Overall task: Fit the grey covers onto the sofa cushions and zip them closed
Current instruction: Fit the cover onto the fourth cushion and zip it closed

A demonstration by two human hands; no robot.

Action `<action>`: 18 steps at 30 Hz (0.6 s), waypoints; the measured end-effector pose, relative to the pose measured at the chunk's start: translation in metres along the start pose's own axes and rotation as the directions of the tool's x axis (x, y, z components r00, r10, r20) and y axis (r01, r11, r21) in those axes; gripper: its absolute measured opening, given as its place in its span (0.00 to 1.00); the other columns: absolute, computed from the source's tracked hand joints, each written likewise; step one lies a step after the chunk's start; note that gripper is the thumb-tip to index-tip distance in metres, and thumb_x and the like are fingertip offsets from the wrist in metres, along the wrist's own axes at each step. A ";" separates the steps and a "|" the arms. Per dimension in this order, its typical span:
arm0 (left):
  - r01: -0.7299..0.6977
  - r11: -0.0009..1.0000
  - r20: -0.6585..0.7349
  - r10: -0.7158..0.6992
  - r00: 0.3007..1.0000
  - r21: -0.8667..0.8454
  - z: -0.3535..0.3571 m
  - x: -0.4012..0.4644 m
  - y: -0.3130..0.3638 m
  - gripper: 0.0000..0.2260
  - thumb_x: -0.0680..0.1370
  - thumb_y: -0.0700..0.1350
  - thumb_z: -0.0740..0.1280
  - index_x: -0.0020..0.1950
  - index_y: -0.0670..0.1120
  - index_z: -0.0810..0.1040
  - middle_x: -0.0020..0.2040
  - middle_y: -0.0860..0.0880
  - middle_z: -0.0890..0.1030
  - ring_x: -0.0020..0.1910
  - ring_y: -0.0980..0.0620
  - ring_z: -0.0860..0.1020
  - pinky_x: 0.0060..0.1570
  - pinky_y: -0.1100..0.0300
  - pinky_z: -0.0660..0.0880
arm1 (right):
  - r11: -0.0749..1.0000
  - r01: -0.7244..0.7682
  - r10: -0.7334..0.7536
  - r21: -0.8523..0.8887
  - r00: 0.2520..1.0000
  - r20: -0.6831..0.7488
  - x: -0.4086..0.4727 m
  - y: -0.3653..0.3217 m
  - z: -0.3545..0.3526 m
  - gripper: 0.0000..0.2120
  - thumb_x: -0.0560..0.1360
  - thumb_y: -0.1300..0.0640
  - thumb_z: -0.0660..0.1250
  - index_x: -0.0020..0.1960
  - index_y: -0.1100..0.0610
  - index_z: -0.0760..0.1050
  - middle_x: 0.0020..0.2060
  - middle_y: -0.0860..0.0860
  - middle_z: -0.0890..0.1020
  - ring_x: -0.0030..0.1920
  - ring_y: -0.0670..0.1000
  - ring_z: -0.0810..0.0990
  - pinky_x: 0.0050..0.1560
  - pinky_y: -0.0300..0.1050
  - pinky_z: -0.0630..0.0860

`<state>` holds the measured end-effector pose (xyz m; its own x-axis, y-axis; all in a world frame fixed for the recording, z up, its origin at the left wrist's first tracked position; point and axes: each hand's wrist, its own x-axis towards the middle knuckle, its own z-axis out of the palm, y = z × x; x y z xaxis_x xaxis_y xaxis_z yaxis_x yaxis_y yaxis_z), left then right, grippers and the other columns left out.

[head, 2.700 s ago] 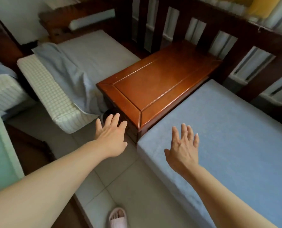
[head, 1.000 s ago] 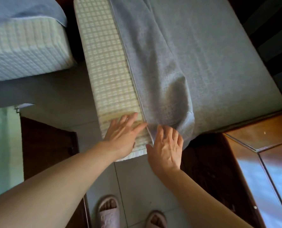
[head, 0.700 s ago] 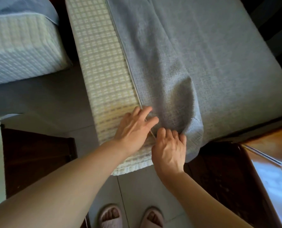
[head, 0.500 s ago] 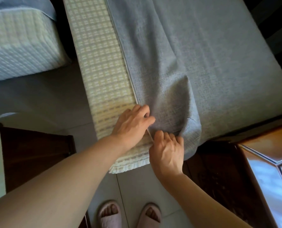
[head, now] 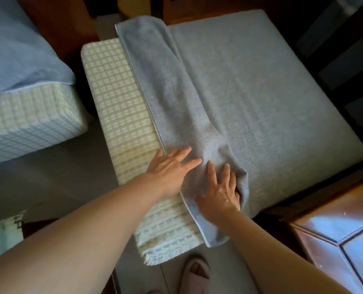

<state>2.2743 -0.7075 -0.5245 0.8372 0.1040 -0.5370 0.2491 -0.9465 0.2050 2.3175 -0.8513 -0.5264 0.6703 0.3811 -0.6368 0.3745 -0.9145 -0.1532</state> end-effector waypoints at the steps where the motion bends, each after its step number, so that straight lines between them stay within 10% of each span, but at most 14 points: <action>1: 0.006 0.999 0.019 -0.006 1.000 0.035 -0.003 0.008 0.001 0.36 0.78 0.42 0.62 0.76 0.63 0.45 0.78 0.51 0.38 0.77 0.49 0.44 0.72 0.44 0.44 | 1.000 -0.022 0.021 0.021 0.999 0.038 0.008 -0.001 -0.001 0.44 0.75 0.40 0.61 0.75 0.45 0.30 0.73 0.56 0.30 0.75 0.60 0.35 0.72 0.56 0.53; 7: 0.043 0.989 0.114 -0.059 0.992 0.139 -0.022 0.051 0.003 0.37 0.76 0.46 0.64 0.75 0.66 0.44 0.76 0.49 0.32 0.75 0.46 0.35 0.71 0.41 0.41 | 0.994 -0.095 0.083 0.045 0.970 0.230 0.042 -0.011 -0.012 0.47 0.74 0.37 0.60 0.73 0.43 0.26 0.69 0.61 0.24 0.72 0.67 0.31 0.71 0.61 0.50; 14: -0.007 0.972 0.086 -0.013 0.996 0.234 -0.067 0.092 -0.014 0.38 0.76 0.45 0.65 0.76 0.61 0.42 0.77 0.53 0.36 0.76 0.50 0.38 0.72 0.42 0.43 | 0.986 -0.151 0.141 0.066 0.979 0.145 0.072 -0.014 -0.056 0.50 0.72 0.37 0.63 0.75 0.48 0.28 0.72 0.62 0.29 0.73 0.69 0.43 0.70 0.68 0.44; 18: -0.025 0.971 0.095 0.003 0.995 0.237 -0.096 0.135 -0.015 0.39 0.76 0.55 0.67 0.76 0.62 0.42 0.77 0.51 0.34 0.76 0.48 0.37 0.71 0.40 0.42 | 0.995 -0.103 0.102 0.006 0.988 0.113 0.100 0.010 -0.080 0.54 0.69 0.33 0.65 0.74 0.46 0.27 0.70 0.59 0.25 0.72 0.64 0.29 0.68 0.72 0.40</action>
<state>2.4306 -0.6496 -0.5214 0.7877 0.0719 -0.6118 0.1051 -0.9943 0.0185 2.4393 -0.8113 -0.5312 0.6284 0.2681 -0.7303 0.2996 -0.9497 -0.0909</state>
